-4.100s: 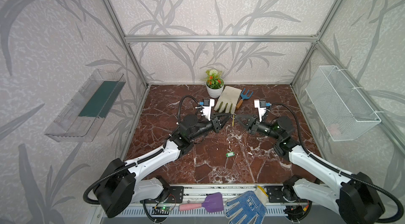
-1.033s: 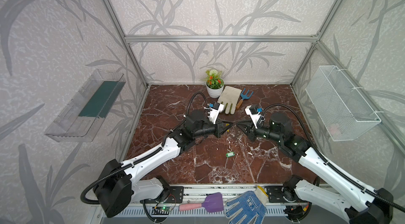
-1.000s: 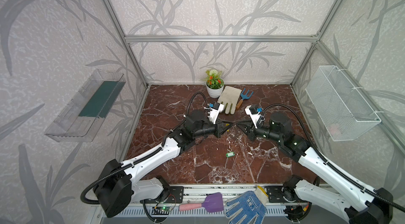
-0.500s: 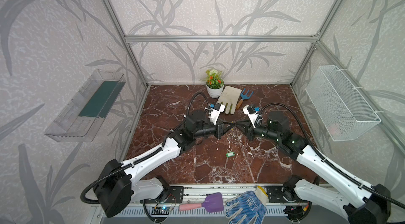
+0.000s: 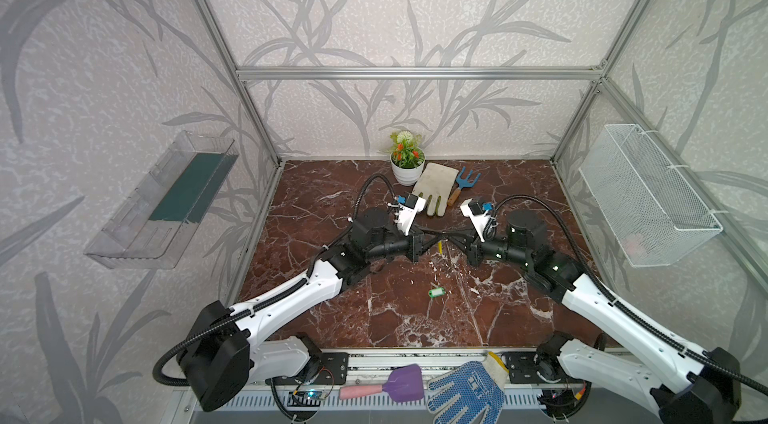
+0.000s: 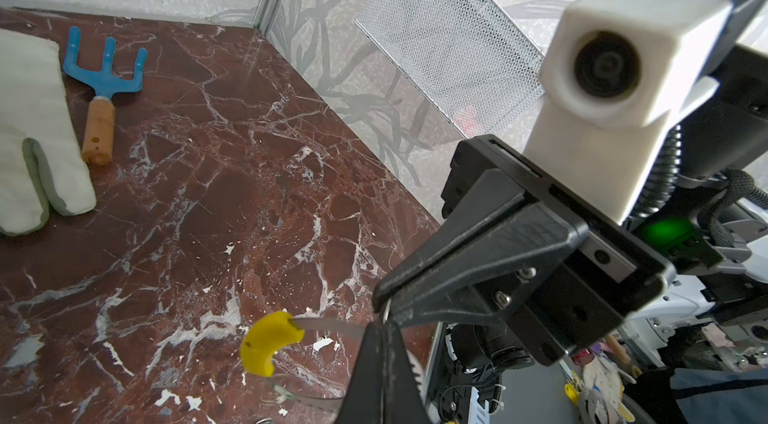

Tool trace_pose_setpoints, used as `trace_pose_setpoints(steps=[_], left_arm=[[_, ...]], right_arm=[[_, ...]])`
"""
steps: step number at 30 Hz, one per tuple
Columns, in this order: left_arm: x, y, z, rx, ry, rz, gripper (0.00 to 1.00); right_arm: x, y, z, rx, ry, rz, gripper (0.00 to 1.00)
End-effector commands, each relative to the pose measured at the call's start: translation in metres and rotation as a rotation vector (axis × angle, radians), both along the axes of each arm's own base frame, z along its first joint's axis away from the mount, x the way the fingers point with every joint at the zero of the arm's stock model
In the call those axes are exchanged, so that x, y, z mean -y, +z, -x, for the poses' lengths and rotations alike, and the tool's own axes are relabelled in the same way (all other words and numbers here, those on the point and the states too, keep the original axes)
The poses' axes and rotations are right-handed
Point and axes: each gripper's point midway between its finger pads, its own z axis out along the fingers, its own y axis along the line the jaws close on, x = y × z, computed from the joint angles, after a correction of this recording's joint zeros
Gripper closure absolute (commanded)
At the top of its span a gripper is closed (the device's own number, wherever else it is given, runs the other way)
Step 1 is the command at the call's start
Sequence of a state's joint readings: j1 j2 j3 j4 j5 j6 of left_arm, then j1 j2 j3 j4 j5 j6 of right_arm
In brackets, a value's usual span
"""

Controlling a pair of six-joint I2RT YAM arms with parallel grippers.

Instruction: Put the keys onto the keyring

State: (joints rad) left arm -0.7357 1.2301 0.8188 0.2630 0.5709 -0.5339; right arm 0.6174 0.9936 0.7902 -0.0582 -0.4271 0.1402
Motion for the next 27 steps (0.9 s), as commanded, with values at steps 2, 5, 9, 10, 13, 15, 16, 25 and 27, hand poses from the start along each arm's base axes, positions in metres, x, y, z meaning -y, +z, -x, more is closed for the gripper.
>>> trace_pose_setpoints(steps=[2, 5, 9, 10, 13, 15, 16, 25, 27], left_arm=[[0.005, 0.031, 0.006, 0.077, -0.032, 0.060, 1.00], [0.005, 0.032, 0.005, 0.078, -0.029, 0.060, 1.00], [0.005, 0.030, 0.005, 0.076, -0.028, 0.058, 1.00], [0.006, 0.030, 0.005, 0.075, -0.028, 0.058, 1.00], [0.005, 0.030, 0.003, 0.072, -0.015, 0.061, 0.93], [0.002, 0.031, 0.000, 0.075, 0.010, 0.067, 0.82], [-0.001, 0.032, -0.002, 0.078, 0.029, 0.073, 0.80], [-0.014, 0.050, -0.015, 0.031, 0.077, 0.202, 0.74], [-0.014, 0.052, -0.018, 0.010, 0.068, 0.234, 0.74]], right_arm=[[-0.004, 0.023, 0.010, 0.056, 0.042, -0.052, 1.00], [-0.002, 0.024, 0.011, 0.062, 0.034, -0.056, 1.00], [-0.001, 0.021, 0.013, 0.056, 0.034, -0.064, 1.00], [-0.001, 0.021, 0.013, 0.049, 0.032, -0.067, 1.00], [0.000, 0.020, 0.011, 0.039, 0.015, -0.084, 1.00], [0.001, 0.022, 0.010, 0.039, 0.001, -0.109, 1.00], [0.002, 0.023, 0.009, 0.039, -0.008, -0.125, 1.00], [0.008, 0.035, 0.006, 0.045, -0.041, -0.250, 1.00], [0.011, 0.039, 0.005, 0.048, -0.041, -0.279, 1.00]])
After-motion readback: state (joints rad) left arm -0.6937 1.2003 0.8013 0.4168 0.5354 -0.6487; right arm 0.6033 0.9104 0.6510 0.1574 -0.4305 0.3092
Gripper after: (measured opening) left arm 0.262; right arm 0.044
